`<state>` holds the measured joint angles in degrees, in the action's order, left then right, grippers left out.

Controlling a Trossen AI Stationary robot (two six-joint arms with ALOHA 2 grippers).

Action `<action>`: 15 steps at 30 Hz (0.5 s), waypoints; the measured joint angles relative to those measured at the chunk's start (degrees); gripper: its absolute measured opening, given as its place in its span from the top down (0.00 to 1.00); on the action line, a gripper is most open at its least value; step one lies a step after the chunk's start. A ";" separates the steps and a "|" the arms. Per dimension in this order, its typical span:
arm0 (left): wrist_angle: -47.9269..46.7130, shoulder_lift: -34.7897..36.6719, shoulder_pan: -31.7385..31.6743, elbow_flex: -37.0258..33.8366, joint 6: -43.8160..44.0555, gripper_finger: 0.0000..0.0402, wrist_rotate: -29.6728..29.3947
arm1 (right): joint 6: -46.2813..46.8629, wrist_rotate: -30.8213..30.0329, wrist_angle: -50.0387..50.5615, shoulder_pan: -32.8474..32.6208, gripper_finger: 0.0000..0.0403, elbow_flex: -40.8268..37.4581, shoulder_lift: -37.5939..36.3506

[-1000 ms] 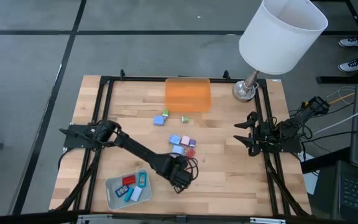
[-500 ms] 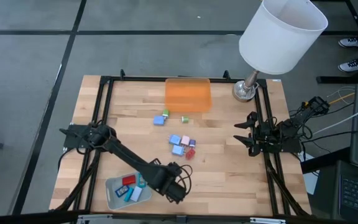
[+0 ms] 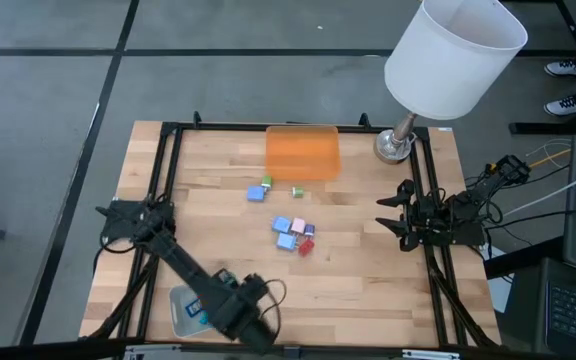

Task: Pick & Place Office items
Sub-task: Put the red digital timer into the gray bin

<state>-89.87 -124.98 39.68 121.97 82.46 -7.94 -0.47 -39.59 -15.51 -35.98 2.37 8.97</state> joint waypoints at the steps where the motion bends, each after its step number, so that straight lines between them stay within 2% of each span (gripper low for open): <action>1: 0.01 0.18 0.75 0.02 1.82 0.65 0.00 | -0.02 0.00 0.05 0.01 0.40 0.00 0.00; 6: -0.03 0.45 4.75 -0.40 6.57 0.65 -3.48 | -0.04 0.02 0.11 0.01 0.40 0.00 0.00; 15: -0.19 0.42 9.45 -7.28 9.63 0.65 -3.01 | 0.25 0.00 0.11 0.01 0.40 0.00 0.00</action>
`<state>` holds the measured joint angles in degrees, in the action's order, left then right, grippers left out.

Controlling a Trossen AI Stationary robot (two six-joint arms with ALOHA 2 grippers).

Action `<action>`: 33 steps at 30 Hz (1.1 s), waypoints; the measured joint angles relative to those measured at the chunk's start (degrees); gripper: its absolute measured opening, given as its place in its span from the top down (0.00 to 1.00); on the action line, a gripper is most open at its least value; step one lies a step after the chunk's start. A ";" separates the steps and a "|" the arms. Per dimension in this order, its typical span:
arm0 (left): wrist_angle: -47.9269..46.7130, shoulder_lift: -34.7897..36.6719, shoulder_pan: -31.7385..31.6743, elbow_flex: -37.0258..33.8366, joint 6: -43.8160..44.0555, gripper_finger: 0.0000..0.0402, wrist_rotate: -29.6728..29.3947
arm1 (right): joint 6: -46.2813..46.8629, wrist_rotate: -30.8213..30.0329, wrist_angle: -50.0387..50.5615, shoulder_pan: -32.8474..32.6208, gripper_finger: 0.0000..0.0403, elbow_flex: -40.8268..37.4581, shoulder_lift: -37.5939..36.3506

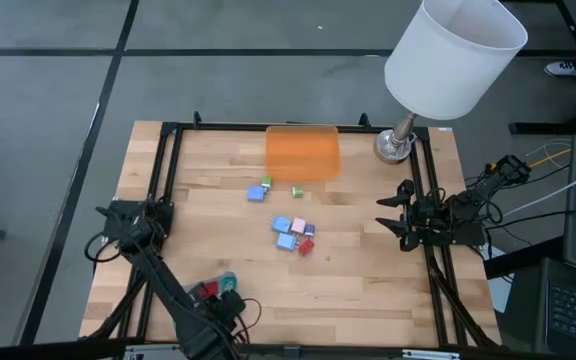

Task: Pick & Place Office items
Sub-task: Put the red digital timer into the gray bin

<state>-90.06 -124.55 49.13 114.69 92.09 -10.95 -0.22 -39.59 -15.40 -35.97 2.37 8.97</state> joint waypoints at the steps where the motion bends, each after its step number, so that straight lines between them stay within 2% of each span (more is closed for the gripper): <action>1: 0.13 0.13 0.02 -1.13 -0.02 0.65 -0.10 | 0.06 0.00 0.00 -0.01 0.40 0.00 0.00; 4: 0.88 1.55 -0.40 -5.66 0.13 0.65 -0.33 | 0.12 0.00 0.00 0.00 0.40 0.00 0.00; 6: 4.71 3.85 -0.96 -9.60 -0.84 0.65 -1.23 | 0.25 0.00 0.00 -0.01 0.40 0.00 0.00; 10: 16.42 11.16 -2.27 -19.86 -3.58 0.65 -5.21 | 0.28 0.00 0.00 -0.02 0.40 0.00 0.00; 16: 23.05 21.69 -2.14 -36.43 -1.40 0.65 -7.54 | 0.27 0.01 0.02 -0.01 0.40 0.00 0.00; 23: 47.88 29.70 -0.20 -56.05 1.70 0.65 -9.86 | 0.25 0.01 0.17 -0.02 0.40 0.00 0.00; 27: 54.44 29.45 -0.50 -60.77 1.76 0.65 -11.49 | 0.25 0.00 0.30 -0.01 0.40 0.00 0.00; 33: 56.82 29.20 -1.46 -61.73 -3.03 0.65 -13.48 | 1.25 0.00 1.02 -0.01 0.40 0.00 0.00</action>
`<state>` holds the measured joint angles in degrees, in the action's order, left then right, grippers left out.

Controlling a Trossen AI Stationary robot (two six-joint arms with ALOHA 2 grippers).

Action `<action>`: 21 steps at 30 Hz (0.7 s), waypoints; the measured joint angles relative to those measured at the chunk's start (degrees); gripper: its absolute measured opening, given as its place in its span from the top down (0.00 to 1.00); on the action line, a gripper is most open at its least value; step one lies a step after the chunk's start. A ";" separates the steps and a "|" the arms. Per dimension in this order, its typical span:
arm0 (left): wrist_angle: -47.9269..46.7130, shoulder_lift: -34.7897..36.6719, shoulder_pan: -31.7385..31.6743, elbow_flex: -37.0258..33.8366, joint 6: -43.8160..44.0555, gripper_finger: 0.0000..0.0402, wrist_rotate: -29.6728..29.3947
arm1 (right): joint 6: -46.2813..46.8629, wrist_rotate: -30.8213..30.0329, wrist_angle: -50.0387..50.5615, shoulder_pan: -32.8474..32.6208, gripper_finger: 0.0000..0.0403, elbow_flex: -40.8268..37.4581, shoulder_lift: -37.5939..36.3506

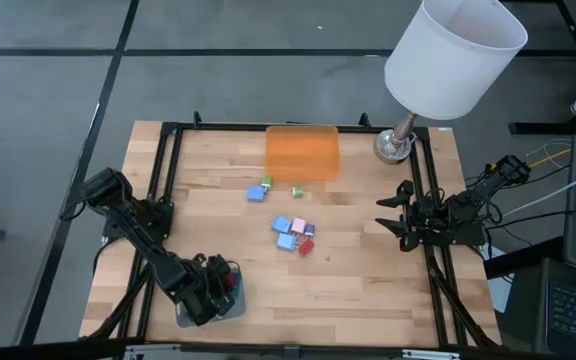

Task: Pick & Place Office items
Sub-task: Put the red digital timer into the gray bin, then put the red charger adapter into the orange bin

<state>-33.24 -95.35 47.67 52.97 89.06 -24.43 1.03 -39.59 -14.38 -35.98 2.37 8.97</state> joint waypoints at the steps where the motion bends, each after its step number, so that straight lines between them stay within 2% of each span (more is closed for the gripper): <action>1: 0.32 -0.03 -0.15 -0.04 -1.12 0.65 -0.27 | 0.04 0.00 0.35 0.00 0.40 0.00 0.00; 4: 1.42 -0.14 -0.51 -0.08 -3.11 0.63 -2.02 | 0.03 -0.22 0.57 -0.01 0.40 0.00 0.00; 10: 2.29 -0.26 -1.96 -0.17 -3.45 0.52 -9.17 | 0.02 -0.03 0.73 0.00 0.40 0.00 0.01; 14: 3.20 -0.26 -3.11 -0.17 -7.67 0.46 -14.27 | 0.01 -3.90 0.32 -0.01 0.40 0.00 0.00; 21: 5.11 -0.26 -5.22 -0.17 -12.43 0.38 -16.32 | 0.01 -5.98 0.34 -0.01 0.40 0.00 0.00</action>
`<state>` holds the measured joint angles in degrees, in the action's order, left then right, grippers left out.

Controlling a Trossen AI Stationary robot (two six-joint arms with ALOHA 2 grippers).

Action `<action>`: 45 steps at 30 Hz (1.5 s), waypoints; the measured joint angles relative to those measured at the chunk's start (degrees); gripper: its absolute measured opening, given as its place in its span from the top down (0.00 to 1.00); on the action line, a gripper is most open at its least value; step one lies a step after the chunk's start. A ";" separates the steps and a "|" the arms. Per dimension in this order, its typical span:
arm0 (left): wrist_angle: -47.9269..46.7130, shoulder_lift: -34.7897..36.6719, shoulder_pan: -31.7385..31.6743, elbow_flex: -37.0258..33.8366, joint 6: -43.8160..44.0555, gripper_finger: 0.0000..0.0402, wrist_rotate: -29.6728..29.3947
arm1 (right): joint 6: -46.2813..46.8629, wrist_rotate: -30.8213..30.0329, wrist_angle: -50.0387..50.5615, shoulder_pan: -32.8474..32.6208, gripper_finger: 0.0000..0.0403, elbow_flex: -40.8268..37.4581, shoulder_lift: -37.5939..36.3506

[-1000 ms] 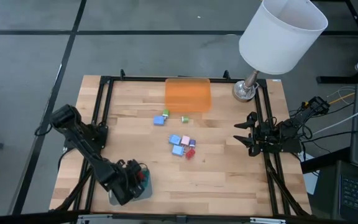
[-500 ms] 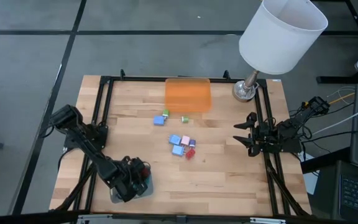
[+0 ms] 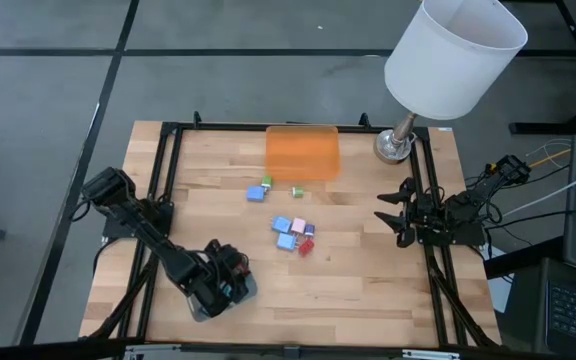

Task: Pick & Place Office items
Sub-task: Put the red charger adapter into the orange bin

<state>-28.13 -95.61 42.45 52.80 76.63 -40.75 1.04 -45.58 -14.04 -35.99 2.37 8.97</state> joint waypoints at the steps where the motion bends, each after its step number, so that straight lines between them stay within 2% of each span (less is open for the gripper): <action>1: 0.61 0.00 -0.20 0.00 -1.01 0.37 -0.69 | 0.00 -0.07 -0.01 0.00 0.40 0.00 0.00; 8: 4.46 0.00 -2.56 0.02 -8.91 0.38 -5.53 | 0.22 -0.31 0.00 0.03 0.40 0.00 0.00; 13: 7.17 0.00 -4.97 0.02 -8.12 0.41 -9.47 | 0.02 -0.27 -0.02 0.04 0.40 0.00 0.00; 25: 12.99 0.00 -7.43 0.04 -17.61 0.40 -8.92 | -0.33 0.11 -0.03 3.61 0.40 0.00 0.00; 30: 13.32 0.00 -8.95 0.04 -21.24 0.40 -11.32 | 2.48 2.58 0.00 6.61 0.40 0.00 0.07; 33: 13.38 0.23 -10.68 0.04 -24.33 0.40 -12.07 | 4.68 2.67 0.32 9.34 0.40 -0.02 2.84; 37: 13.74 0.33 -13.82 0.07 -28.50 0.40 -9.65 | 8.69 2.62 0.20 13.95 0.40 -0.01 8.25; 41: 16.82 0.33 -17.53 0.07 -33.96 0.41 -1.56 | 13.95 6.65 0.15 20.12 0.40 0.60 15.49; 45: 23.60 0.33 -19.52 0.07 -44.29 0.43 1.84 | 11.66 11.92 -0.06 26.58 0.40 5.03 23.73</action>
<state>-4.54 -95.29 22.93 52.86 32.34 -38.91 12.70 -33.65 -14.10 -9.40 7.40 32.70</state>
